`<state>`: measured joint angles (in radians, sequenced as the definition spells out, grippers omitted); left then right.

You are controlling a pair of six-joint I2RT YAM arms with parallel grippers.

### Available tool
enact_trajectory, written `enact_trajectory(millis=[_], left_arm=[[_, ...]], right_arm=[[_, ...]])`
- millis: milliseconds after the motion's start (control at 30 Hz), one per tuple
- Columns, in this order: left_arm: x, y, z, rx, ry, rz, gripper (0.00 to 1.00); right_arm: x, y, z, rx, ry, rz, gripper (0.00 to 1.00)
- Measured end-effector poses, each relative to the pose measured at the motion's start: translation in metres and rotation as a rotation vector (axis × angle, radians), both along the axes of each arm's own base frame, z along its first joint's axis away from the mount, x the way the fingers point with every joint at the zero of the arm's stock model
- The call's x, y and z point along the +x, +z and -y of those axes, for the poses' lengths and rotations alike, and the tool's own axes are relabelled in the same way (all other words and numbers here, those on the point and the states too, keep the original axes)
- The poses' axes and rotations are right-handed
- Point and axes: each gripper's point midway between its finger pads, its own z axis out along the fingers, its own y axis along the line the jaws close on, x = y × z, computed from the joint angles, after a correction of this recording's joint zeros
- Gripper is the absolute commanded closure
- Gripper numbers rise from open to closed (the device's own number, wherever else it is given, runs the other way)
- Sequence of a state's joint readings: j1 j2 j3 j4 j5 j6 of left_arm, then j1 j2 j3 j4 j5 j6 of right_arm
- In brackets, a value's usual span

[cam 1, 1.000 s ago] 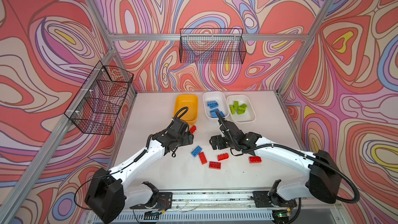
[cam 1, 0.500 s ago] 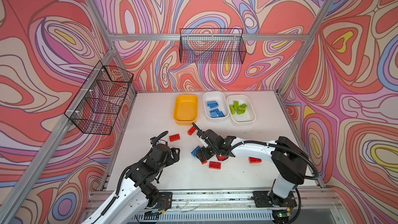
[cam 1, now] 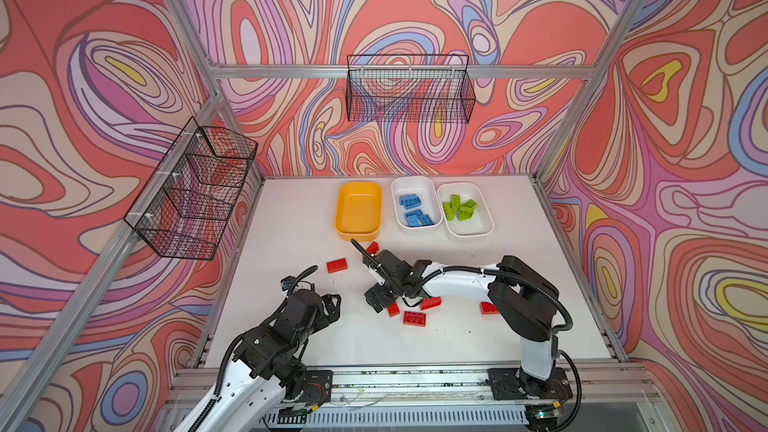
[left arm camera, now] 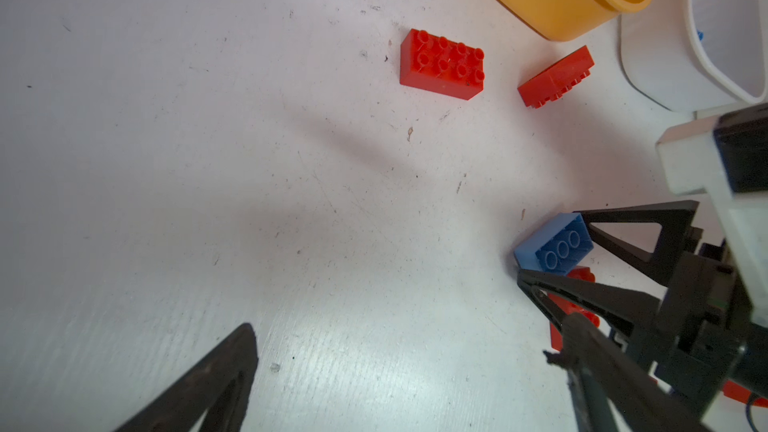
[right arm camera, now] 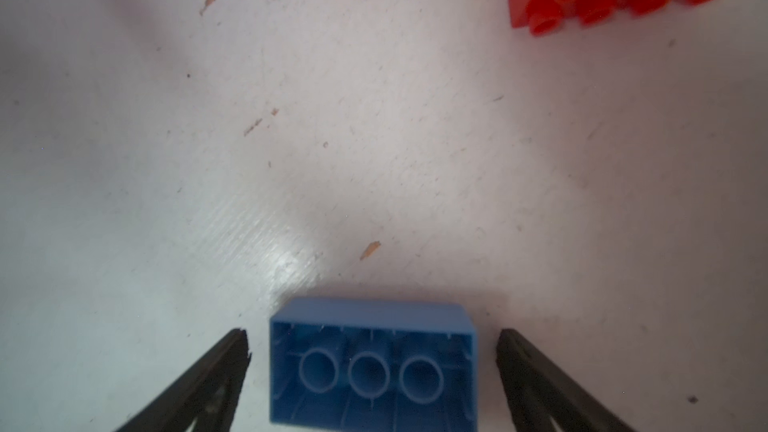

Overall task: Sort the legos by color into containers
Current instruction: 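Withdraw the left gripper while the right gripper grasps a blue brick among red bricks, then carry the blue brick to the blue tray with right gripper while left reaches red brick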

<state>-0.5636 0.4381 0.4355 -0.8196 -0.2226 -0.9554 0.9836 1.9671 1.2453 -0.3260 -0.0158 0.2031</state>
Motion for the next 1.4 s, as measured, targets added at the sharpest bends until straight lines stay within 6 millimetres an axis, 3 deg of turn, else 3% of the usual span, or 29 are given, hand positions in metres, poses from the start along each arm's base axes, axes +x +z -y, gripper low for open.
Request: enact_trajectory(millis=[200,633,867,1033,1100,1267,1333,1400], left_arm=[[0.001,0.000,-0.002,0.010,0.007,0.002,0.00],[0.007,-0.005,0.000,0.054,-0.004,-0.028,0.00],[0.022,0.005,0.010,0.085,-0.034,-0.040,0.00],[0.036,0.020,0.020,0.083,-0.058,-0.010,0.00],[0.040,0.021,0.022,0.090,-0.067,-0.013,0.00],[0.054,0.024,0.031,0.129,-0.099,-0.035,0.00],[0.063,0.025,0.037,0.148,-0.115,-0.045,0.00],[0.073,0.026,0.043,0.166,-0.132,-0.053,0.00]], right_arm=[[0.011,-0.003,0.001,-0.043,-0.025,0.029,0.23],[0.023,-0.003,0.011,-0.095,-0.128,0.056,0.32],[0.048,0.023,0.011,-0.069,-0.218,0.097,0.35],[0.095,0.047,0.038,-0.035,-0.335,0.115,0.35],[0.122,0.064,0.051,-0.012,-0.387,0.138,0.35],[0.194,0.130,0.082,0.088,-0.505,0.245,0.35],[0.218,0.147,0.094,0.116,-0.544,0.282,0.35],[0.238,0.152,0.106,0.123,-0.574,0.301,0.35]])
